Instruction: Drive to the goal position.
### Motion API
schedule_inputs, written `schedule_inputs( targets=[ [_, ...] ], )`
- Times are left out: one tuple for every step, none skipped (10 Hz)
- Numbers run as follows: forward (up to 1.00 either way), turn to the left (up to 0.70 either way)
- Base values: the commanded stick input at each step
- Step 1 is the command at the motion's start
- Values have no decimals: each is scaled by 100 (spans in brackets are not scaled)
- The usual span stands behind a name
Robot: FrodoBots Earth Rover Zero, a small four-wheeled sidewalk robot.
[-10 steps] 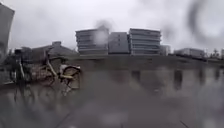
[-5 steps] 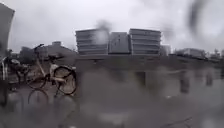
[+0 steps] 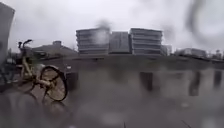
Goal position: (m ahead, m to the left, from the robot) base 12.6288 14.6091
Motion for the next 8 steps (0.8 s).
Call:
schedule_inputs(
  targets=[
    [100, 0],
    [100, 0],
    [100, 0],
    [100, 0],
    [100, 0],
    [100, 0],
    [100, 0],
    [100, 0]
  ],
)
